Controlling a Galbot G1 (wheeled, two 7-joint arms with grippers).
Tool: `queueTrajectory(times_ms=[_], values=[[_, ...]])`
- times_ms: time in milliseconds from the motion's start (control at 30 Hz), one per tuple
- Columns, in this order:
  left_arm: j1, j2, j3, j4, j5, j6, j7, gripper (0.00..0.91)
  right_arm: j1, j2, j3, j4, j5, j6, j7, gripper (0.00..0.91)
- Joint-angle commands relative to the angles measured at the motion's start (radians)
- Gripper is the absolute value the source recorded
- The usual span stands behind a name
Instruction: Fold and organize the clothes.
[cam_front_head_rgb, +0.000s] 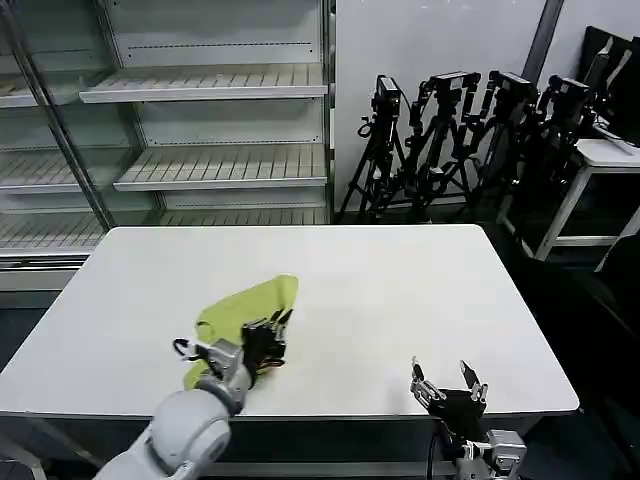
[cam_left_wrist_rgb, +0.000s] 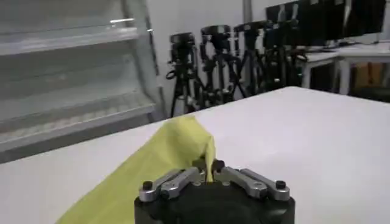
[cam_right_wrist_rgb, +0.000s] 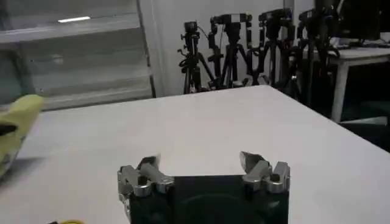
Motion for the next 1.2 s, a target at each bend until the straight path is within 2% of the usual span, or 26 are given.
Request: queueTrajectory(times_ms=[33,67,100,300,400,600,733,900,1200], values=[[-0.180,-0.163,0.202,0.170,0.071,-0.002,0.008,0.101,-0.019,0.020,0.002,0.013,-0.023,0.004,-0.009,0.907],[-0.181,-0.168,0.202,0.174,0.070,0.000,0.010,0.675,-0.020,0.019,0.002,0.015,-0.023,0.005,-0.010,0.907],[-0.179,-0.173,0.196,0.174,0.064,-0.003,0.015,0.907,-0.024,0.016,0.007,0.024,-0.029,0.007,-0.018,0.907],[-0.124,-0.148,0.111,0.069,-0.115,-0.055,0.032,0.907,-0.027,-0.004,0.030,0.056,-0.026,0.008,-0.024,0.907],[-0.095,-0.130,0.065,0.023,-0.186,-0.108,0.031,0.907,-0.029,-0.006,0.048,0.066,-0.024,0.012,-0.025,0.907],[-0.008,-0.144,-0.091,-0.066,-0.264,-0.196,-0.064,0.907,-0.024,0.020,0.058,0.077,-0.019,0.037,-0.031,0.907],[0.115,-0.116,-0.169,-0.126,-0.155,-0.246,-0.061,0.907,-0.019,0.004,0.056,0.069,-0.080,0.084,-0.038,0.907],[0.247,-0.132,-0.283,-0.188,-0.031,-0.269,-0.039,0.907,-0.009,-0.018,0.049,0.051,-0.166,0.125,-0.038,0.907],[0.411,-0.161,-0.394,-0.264,0.109,-0.300,0.002,0.907,0.001,-0.031,0.008,0.054,-0.188,0.173,-0.024,0.907]])
